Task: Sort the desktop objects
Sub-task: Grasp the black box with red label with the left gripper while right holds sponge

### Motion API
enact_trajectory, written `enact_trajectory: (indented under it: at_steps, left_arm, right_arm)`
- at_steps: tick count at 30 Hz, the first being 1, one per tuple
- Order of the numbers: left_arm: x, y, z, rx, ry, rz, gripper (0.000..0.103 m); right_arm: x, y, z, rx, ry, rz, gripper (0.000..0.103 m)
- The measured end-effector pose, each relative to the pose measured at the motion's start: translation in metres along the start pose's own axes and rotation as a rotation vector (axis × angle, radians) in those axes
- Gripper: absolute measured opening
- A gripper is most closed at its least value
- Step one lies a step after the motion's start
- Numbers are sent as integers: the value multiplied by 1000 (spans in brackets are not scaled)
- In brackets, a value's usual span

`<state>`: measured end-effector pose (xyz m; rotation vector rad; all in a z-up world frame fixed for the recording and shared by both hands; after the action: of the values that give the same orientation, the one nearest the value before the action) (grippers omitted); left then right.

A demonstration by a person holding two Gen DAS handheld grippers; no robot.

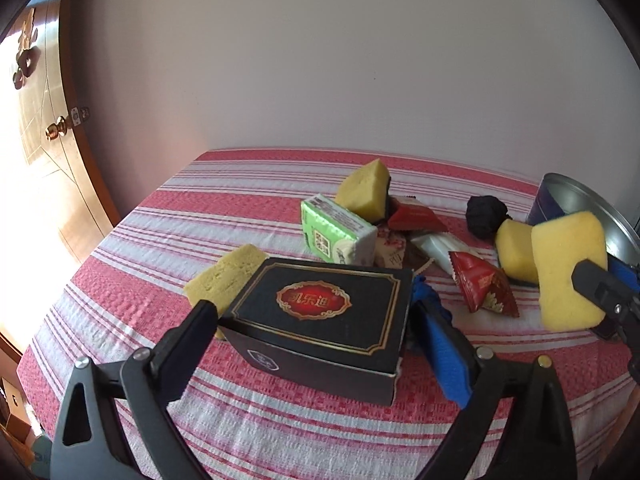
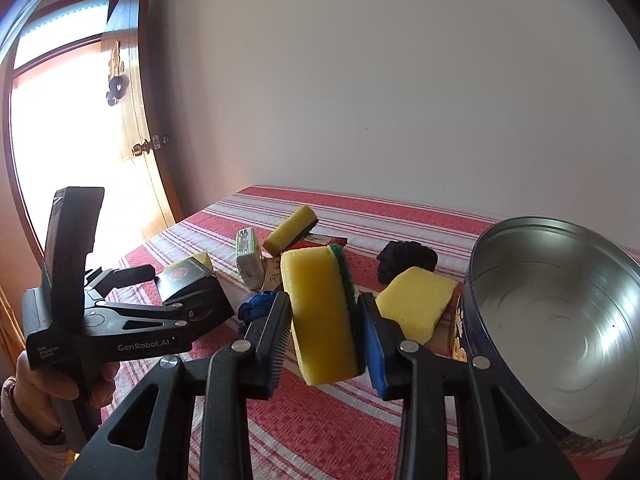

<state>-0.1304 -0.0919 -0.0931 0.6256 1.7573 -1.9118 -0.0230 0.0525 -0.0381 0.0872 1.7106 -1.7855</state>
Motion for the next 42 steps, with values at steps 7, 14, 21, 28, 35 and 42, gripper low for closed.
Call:
enact_trajectory:
  at_steps: [7, 14, 21, 28, 35, 42]
  left_arm:
    - [-1, -5, 1, -80, 145, 21, 50]
    - [-1, 19, 15, -100, 79, 80, 102]
    - [0, 27, 39, -258, 126, 142, 102]
    - [11, 37, 2, 39, 215, 157, 102]
    - [35, 35, -17, 212, 189, 178, 102]
    - [59, 41, -5, 65, 164, 268, 99]
  right_arm:
    - [-5, -4, 0, -25, 30, -38, 37]
    - [-4, -4, 5, -36, 36, -35, 37]
    - [-6, -2, 6, -31, 22, -28, 37]
    - [-8, -2, 6, -31, 27, -32, 37]
    - [-5, 0, 5, -32, 28, -22, 37]
    - [-5, 0, 5, -35, 28, -24, 37]
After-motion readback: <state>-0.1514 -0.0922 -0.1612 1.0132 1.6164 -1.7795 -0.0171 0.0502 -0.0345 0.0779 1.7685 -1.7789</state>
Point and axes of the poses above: each gripper's, at about its wrist camera, not at the fingertips, and x roughly the way its jaws point, z to its left, y to its underside, the point moved 10 cm from there along x, roughly the way its jaws point, and after that the axes turned 3 degrees about x, right-handed, at the moved point
